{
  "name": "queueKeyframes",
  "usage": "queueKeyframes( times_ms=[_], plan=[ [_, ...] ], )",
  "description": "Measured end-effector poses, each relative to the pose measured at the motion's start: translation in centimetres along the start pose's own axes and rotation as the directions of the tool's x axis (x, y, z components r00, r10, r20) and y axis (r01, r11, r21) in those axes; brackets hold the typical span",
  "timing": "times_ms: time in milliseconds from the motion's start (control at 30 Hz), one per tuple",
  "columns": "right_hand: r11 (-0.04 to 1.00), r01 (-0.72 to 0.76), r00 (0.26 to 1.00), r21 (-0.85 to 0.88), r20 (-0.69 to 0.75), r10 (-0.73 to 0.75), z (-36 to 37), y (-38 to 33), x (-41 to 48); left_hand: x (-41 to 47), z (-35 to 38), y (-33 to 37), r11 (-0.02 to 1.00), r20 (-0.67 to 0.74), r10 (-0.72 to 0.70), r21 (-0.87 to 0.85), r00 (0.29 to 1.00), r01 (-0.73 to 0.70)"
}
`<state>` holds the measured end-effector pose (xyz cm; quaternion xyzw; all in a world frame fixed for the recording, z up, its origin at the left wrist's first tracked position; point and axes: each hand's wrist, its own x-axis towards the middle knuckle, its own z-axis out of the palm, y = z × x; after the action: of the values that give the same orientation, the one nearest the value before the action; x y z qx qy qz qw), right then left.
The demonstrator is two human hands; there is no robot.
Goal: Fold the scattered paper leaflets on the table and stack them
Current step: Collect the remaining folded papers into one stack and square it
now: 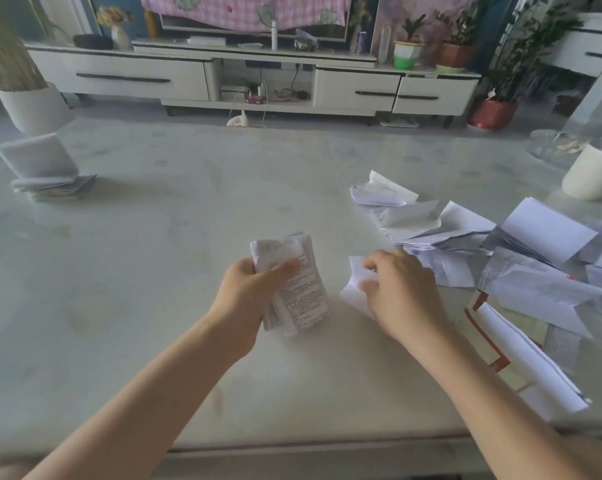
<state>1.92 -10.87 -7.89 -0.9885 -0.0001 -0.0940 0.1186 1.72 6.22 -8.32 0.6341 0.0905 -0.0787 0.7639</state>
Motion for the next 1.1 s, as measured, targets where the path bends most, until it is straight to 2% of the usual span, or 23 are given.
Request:
queueKeyframes(
  times_ms=[33, 67, 100, 133, 167, 200, 267, 300, 400, 500, 567, 633, 733, 833, 867, 933, 1000, 1033, 1100],
  plan=[
    [0.979, -0.018, 0.999, 0.203, -0.046, 0.028, -0.4, 0.1, 0.0, 0.1, 0.1, 0.0, 0.999, -0.029, 0.027, 0.024, 0.999, -0.026],
    [0.903, -0.042, 0.996, 0.428, -0.049, 0.069, -0.8, 0.0, -0.1, 0.3, 0.3, -0.2, 0.996, -0.061, 0.066, 0.057, 0.996, -0.062],
    [0.752, -0.062, 0.996, 0.657, -0.004, 0.085, -1.1, -0.3, -0.2, 0.4, 0.5, -0.3, 0.992, -0.081, 0.101, 0.079, 0.992, -0.095],
    [0.551, -0.095, 0.995, 0.829, 0.063, 0.077, -1.3, -0.9, -0.2, 0.4, 0.8, -0.5, 0.989, -0.087, 0.123, 0.092, 0.989, -0.115],
    [0.417, -0.129, 0.992, 0.900, 0.113, 0.063, -1.0, -1.5, -0.3, 0.2, 1.2, -0.5, 0.989, -0.074, 0.121, 0.091, 0.990, -0.114],
    [0.413, -0.117, 0.993, 0.903, 0.106, 0.048, -0.4, -2.2, -0.4, 0.0, 1.5, -0.6, 0.992, -0.050, 0.108, 0.075, 0.993, -0.104],
    [0.535, -0.021, 0.999, 0.845, 0.000, 0.039, 1.5, -3.7, -0.9, -0.3, 2.1, -0.9, 0.997, -0.016, 0.071, 0.006, 0.997, -0.071],
    [0.555, 0.007, 0.998, 0.832, -0.037, 0.042, 2.4, -4.3, -1.2, -0.6, 2.4, -1.0, 0.999, -0.011, 0.051, -0.013, 0.999, -0.052],
    [0.598, 0.116, 0.987, 0.793, -0.157, 0.017, 3.7, -4.9, -1.8, -0.9, 2.4, -1.6, 0.987, 0.026, 0.141, 0.074, 0.990, -0.142],
    [0.500, 0.073, 0.991, 0.863, -0.117, 0.058, 3.0, -4.3, -1.4, -1.1, 2.0, -1.3, 0.946, 0.131, 0.280, 0.128, 0.951, -0.296],
    [0.407, 0.041, 0.999, 0.912, -0.052, 0.017, 2.3, -3.9, -1.2, -0.6, 1.5, -1.4, 0.908, 0.090, 0.367, 0.184, 0.926, -0.378],
    [0.397, 0.062, 0.996, 0.916, -0.029, -0.090, 2.5, -3.6, -1.4, -0.3, 1.1, -1.7, 0.873, 0.042, 0.452, 0.187, 0.891, -0.451],
    [0.419, 0.078, 0.981, 0.905, 0.006, -0.195, 3.7, -3.5, -2.2, -0.3, 1.3, -2.1, 0.847, 0.162, 0.485, 0.157, 0.859, -0.508],
    [0.529, 0.096, 0.971, 0.843, 0.037, -0.236, 4.1, -3.6, -2.7, 0.0, 1.2, -2.6, 0.843, 0.166, 0.442, 0.259, 0.882, -0.471],
    [0.564, 0.124, 0.977, 0.816, 0.000, -0.215, 3.8, -3.6, -2.7, 0.2, 1.2, -2.7, 0.832, 0.140, 0.449, 0.295, 0.882, -0.470],
    [0.675, 0.247, 0.968, 0.695, -0.208, -0.140, 2.6, -3.0, -2.3, 0.4, 1.3, -2.7, 0.804, 0.068, 0.499, 0.336, 0.864, -0.491],
    [0.882, 0.337, 0.892, 0.331, -0.413, -0.186, 1.3, -1.5, -1.4, 0.7, 1.1, -2.2, 0.834, -0.024, 0.497, 0.291, 0.868, -0.469],
    [0.939, 0.322, 0.877, 0.122, -0.412, -0.247, 0.8, -0.6, -1.0, 0.7, 1.0, -2.0, 0.868, -0.041, 0.460, 0.231, 0.887, -0.439],
    [0.950, 0.266, 0.902, -0.165, -0.305, -0.306, 0.5, 1.0, -0.8, 0.9, 0.6, -1.8, 0.917, -0.034, 0.383, 0.132, 0.923, -0.376]
  ],
)
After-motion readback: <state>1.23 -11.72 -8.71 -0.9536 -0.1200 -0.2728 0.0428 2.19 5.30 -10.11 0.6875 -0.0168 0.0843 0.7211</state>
